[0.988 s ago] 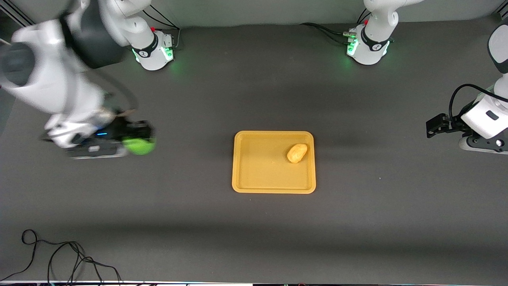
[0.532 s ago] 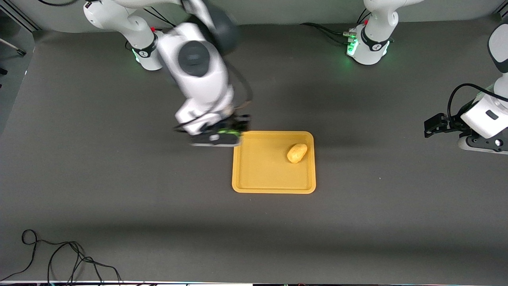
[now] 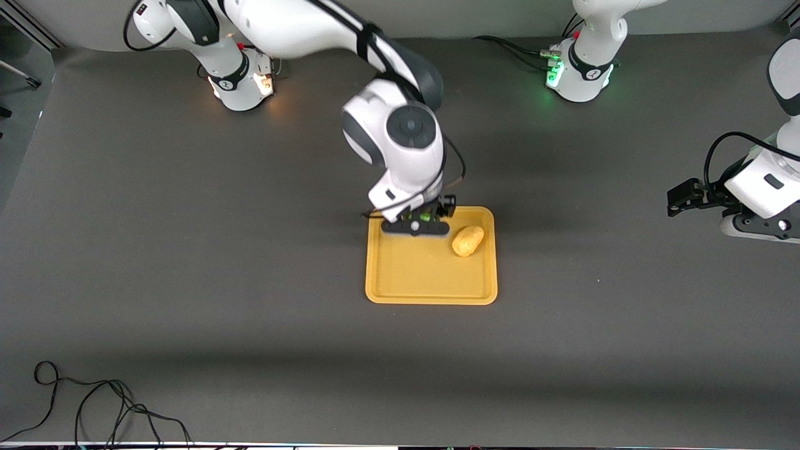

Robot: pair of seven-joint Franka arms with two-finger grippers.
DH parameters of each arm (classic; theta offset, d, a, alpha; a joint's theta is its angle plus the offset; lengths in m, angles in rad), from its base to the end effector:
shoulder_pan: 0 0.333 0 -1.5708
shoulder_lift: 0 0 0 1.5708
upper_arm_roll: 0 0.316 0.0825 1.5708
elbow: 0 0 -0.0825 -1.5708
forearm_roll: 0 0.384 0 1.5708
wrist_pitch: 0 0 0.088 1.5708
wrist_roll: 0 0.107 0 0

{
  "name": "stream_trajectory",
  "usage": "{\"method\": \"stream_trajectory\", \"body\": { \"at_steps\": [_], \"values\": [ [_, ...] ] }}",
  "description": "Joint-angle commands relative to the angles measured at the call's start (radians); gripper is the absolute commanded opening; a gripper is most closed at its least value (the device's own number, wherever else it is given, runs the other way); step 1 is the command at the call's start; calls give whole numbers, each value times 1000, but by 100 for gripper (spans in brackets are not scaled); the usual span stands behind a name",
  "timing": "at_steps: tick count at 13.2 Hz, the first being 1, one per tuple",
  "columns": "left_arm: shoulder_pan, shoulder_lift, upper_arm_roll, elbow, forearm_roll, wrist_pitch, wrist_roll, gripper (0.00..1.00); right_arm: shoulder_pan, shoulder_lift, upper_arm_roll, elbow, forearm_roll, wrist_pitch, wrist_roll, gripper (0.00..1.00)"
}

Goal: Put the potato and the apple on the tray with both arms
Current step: 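Lift the green apple with the right gripper and carry it toward the tray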

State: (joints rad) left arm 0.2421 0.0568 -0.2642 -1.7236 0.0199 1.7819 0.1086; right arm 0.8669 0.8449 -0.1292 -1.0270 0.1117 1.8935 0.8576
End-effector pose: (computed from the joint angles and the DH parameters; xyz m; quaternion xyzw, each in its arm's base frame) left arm 0.5808 -0.0078 0.5388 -0.9977 0.0672 -0.0016 0.0024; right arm 0.5423 0.5505 0.3437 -0.9984 0.0547 -0.0057 0.0134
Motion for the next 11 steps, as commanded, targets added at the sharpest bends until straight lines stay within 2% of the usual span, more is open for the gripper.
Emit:
{"method": "stream_trajectory", "body": {
  "at_steps": [1,4,11],
  "values": [
    [-7,-11,8,-14,-9,8,13,99,-3,117,2,53,8,100,21,55],
    [-6,-6,8,-14,-8,11,13,99,-5,174,-4,51,5,170,28,55],
    [-9,-2,8,-13,-8,17,11,99,-19,227,-9,42,-7,252,28,55]
  ]
}}
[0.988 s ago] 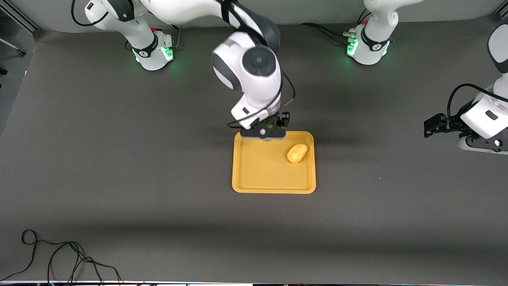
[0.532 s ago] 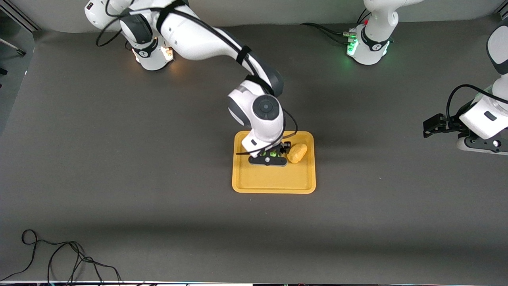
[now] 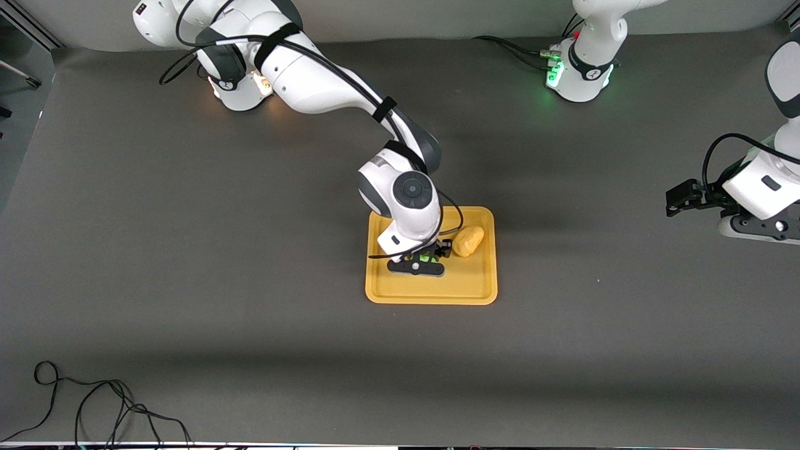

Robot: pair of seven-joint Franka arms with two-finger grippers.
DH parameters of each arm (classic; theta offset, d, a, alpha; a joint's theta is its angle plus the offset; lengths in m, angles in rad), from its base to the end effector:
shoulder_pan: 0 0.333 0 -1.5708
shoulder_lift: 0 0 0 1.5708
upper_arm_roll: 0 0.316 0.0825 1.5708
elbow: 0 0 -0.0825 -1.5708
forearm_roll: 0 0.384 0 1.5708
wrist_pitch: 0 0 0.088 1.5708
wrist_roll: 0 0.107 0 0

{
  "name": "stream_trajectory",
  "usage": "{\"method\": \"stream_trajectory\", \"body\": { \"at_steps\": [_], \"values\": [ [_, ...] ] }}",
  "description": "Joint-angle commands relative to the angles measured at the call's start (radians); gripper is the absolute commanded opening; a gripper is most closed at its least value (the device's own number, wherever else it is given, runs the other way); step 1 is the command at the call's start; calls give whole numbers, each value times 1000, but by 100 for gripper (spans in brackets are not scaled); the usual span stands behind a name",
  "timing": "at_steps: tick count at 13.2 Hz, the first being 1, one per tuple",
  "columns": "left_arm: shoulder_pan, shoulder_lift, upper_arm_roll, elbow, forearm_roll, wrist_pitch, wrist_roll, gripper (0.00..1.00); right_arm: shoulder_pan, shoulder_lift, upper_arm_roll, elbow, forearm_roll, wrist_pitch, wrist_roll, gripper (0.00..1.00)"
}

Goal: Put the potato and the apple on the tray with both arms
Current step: 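Lift the green apple with the right gripper and carry it toward the tray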

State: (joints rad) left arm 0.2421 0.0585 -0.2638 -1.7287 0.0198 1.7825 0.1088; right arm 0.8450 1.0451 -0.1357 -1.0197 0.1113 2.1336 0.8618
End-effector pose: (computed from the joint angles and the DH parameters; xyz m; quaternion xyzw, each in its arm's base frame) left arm 0.5807 -0.0076 0.5355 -0.9977 0.0671 0.0014 0.0020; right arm 0.5683 0.5455 0.2137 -0.9969 0.0683 -0.0335 0.0206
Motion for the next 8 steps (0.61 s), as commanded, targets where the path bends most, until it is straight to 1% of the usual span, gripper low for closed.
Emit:
{"method": "stream_trajectory", "body": {
  "at_steps": [1,8],
  "values": [
    [-9,-2,8,-8,-8,15,11,99,3,29,-2,35,-9,22,23,56],
    [-9,0,9,-6,-8,15,11,99,2,32,-21,35,-9,28,22,56]
  ]
}}
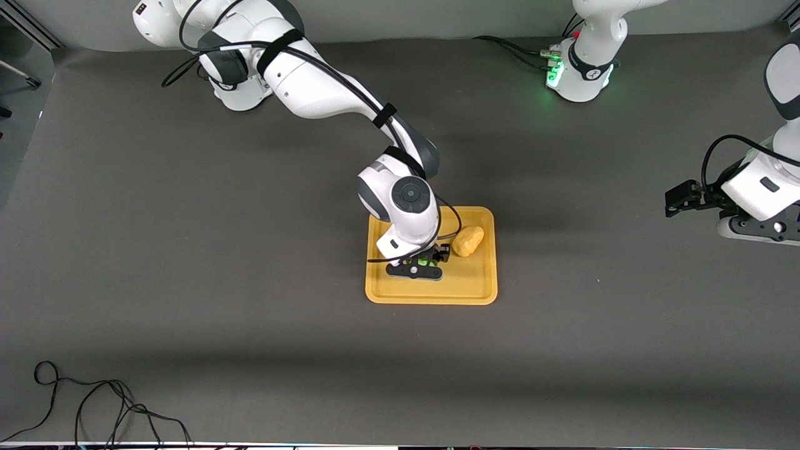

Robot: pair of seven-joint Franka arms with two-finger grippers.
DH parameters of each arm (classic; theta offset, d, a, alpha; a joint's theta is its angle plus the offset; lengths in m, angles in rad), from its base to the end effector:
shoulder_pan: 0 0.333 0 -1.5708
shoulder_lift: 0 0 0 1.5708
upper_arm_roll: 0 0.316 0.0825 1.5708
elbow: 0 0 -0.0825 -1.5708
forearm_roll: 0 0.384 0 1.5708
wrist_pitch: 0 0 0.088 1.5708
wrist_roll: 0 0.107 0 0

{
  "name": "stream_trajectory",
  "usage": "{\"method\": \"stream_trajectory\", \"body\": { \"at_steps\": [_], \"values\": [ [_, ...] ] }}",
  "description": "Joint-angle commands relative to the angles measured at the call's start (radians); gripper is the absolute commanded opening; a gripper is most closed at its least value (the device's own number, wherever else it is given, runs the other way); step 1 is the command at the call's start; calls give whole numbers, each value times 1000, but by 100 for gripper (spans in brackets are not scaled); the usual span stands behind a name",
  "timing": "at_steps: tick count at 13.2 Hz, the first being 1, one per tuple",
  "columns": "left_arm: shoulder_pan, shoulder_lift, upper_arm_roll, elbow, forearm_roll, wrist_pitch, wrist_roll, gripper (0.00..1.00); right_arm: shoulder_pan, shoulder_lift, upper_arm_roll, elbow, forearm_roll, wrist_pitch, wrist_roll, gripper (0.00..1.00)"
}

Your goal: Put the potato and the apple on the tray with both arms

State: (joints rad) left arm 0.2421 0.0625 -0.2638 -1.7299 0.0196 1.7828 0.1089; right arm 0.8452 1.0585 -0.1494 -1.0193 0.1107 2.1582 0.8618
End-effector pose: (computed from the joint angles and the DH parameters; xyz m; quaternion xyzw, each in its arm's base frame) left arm 0.5813 -0.0074 0.5327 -0.9977 0.0671 0.0038 0.0013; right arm 0.5738 0.5413 0.2066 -0.9963 0.0709 -0.0432 0.0202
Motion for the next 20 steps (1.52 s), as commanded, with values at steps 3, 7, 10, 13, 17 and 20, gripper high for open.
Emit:
{"method": "stream_trajectory", "body": {
  "at_steps": [3,7,10,13,17,20],
  "values": [
    [-9,-4,8,-5,-7,13,11,99,0,18,-12,27,-8,3,22,67],
    [-7,-6,8,-4,-7,7,12,99,-8,-35,-12,33,0,-33,37,100],
    [-7,-7,8,-4,-9,4,11,99,-11,-182,-19,42,4,-231,34,100],
    [-7,-7,8,-4,-7,4,11,99,-35,-349,-19,41,3,-423,25,100],
    [-7,-6,8,-4,-7,4,11,99,-60,-569,-56,-52,-19,-627,-67,100],
    [-7,-4,8,-2,-7,12,12,99,-107,-783,-108,-287,-60,-640,-242,100]
  ]
}}
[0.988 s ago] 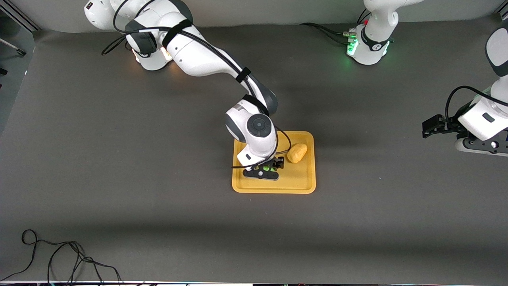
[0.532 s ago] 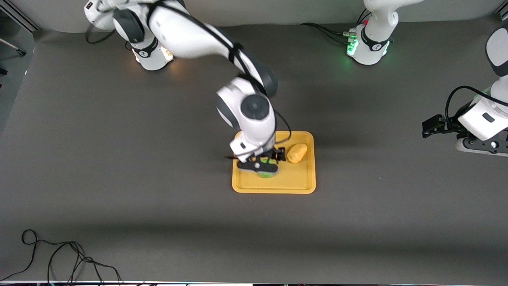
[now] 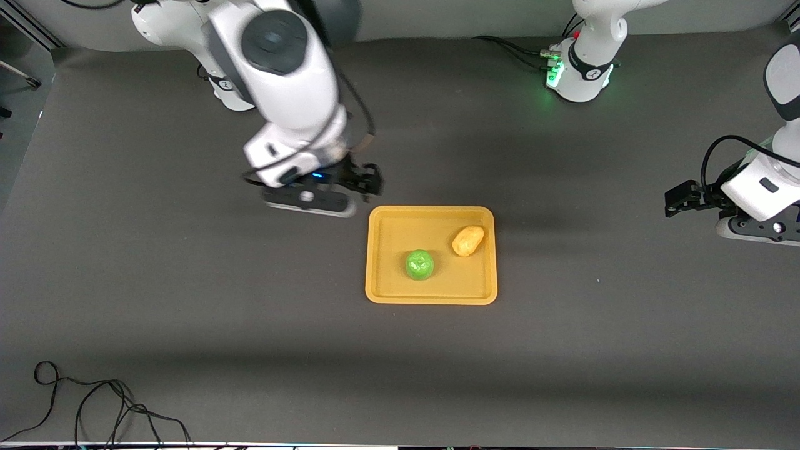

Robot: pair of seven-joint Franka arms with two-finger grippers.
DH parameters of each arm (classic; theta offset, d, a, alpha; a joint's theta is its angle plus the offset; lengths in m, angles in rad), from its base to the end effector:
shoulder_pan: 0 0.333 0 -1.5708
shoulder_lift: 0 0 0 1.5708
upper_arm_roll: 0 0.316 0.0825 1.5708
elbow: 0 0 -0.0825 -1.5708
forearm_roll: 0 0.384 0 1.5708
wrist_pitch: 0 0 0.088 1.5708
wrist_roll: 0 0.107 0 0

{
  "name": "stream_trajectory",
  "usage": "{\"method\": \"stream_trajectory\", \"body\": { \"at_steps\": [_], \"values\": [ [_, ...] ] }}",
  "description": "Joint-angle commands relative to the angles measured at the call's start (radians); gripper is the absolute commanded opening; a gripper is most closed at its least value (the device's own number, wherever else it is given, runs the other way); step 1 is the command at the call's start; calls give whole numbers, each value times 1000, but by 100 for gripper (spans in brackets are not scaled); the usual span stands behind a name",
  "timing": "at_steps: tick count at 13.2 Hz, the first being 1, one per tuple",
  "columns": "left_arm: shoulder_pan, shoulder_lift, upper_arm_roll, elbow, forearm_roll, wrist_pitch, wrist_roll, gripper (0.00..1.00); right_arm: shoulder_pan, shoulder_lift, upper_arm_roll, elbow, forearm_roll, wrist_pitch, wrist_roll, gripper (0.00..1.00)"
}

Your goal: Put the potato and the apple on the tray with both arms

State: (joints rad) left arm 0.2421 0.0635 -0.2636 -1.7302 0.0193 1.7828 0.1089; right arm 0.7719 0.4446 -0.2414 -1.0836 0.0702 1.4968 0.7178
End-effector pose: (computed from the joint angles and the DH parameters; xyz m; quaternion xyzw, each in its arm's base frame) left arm 0.5815 -0.0073 0.5320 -0.9977 0.0670 0.0044 0.0010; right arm 0.5546 0.3816 0.5776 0.9966 -0.0805 0.0016 0.0193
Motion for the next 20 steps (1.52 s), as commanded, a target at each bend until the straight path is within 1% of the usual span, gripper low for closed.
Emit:
{"method": "stream_trajectory", "body": {
  "at_steps": [1,2,4,5,7,8,10,12,16,18,20],
  "values": [
    [-4,-5,9,-3,-7,12,12,99,-89,-229,-12,-292,-20,28,-142,100],
    [2,-5,9,1,-7,13,12,99,-147,-281,-7,-346,-20,29,-199,100],
    [0,-2,9,8,-7,24,11,99,-271,-340,-1,-412,-18,37,-312,100],
    [3,4,9,8,-3,26,11,99,-337,-362,23,-436,-18,48,-366,100],
    [6,1,9,8,1,23,12,99,-480,-383,91,-457,-20,49,-449,100],
    [6,-4,10,8,-1,21,11,99,-531,-388,106,-457,-20,49,-481,100],
    [6,-11,10,8,1,9,9,99,-612,-388,113,-460,-18,49,-555,100],
    [6,-11,10,17,-1,10,8,99,-708,-386,145,-463,-18,48,-618,100],
    [8,-10,14,20,-9,23,12,100,-720,-380,133,-457,-23,48,-627,100],
    [9,-10,12,23,-10,3,15,100,-718,-376,133,-452,-33,46,-626,100],
    [8,-2,14,63,-27,-51,21,100,-717,-373,133,-446,-33,45,-626,100]
  ]
}}
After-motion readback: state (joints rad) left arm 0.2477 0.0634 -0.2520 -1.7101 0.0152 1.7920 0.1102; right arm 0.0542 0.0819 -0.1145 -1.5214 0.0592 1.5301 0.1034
